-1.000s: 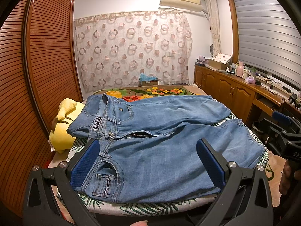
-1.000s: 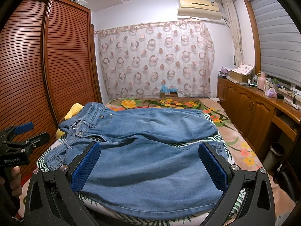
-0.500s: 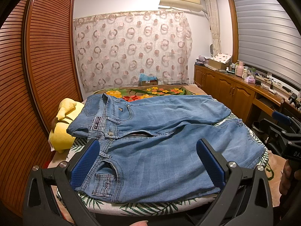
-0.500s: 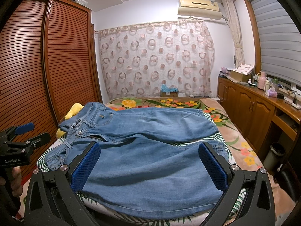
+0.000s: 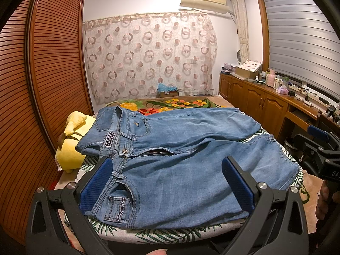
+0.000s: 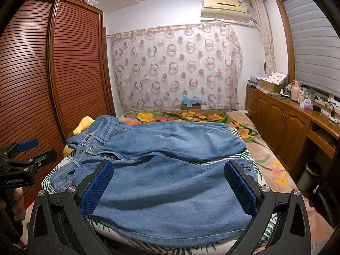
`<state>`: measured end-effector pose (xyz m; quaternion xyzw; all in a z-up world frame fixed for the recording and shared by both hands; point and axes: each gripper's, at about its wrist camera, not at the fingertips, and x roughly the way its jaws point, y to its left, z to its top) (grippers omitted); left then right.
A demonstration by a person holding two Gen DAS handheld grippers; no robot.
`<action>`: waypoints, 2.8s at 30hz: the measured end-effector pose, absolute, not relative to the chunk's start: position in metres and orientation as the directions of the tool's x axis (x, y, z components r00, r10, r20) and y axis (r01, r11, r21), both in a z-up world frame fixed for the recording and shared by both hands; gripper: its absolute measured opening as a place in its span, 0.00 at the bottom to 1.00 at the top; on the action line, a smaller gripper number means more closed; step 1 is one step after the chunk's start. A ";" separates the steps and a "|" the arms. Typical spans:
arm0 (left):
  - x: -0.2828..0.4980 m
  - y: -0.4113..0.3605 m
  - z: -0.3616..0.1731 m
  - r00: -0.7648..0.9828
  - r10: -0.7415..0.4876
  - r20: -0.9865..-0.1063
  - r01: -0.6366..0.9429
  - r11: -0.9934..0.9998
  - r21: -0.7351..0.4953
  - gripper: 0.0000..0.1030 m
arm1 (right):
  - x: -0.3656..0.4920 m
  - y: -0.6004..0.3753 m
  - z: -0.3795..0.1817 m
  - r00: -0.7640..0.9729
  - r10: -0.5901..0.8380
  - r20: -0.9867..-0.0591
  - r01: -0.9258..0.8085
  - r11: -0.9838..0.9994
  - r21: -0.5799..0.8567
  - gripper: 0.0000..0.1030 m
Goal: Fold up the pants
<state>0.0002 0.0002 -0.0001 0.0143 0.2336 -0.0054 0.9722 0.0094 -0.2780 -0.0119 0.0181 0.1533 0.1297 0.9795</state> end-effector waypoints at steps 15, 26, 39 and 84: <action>0.000 0.000 0.000 0.890 -0.004 -0.455 0.017 1.000 0.025 1.00 | 0.009 -0.278 -0.012 0.919 0.260 -0.295 -0.249 0.966 0.075 1.00; 0.010 0.005 -0.013 0.866 -0.012 -0.500 0.019 1.000 0.009 1.00 | 0.015 -0.277 -0.017 0.909 0.254 -0.330 -0.244 0.967 0.070 1.00; 0.020 0.017 -0.039 0.834 -0.007 -0.551 0.004 1.000 -0.007 1.00 | 0.030 -0.278 -0.021 0.884 0.247 -0.396 -0.240 0.968 0.069 1.00; 0.017 0.154 -0.122 0.738 0.081 -0.669 -0.189 0.978 -0.089 0.60 | 0.047 -0.295 -0.027 0.827 0.114 -0.550 -0.115 0.993 0.033 1.00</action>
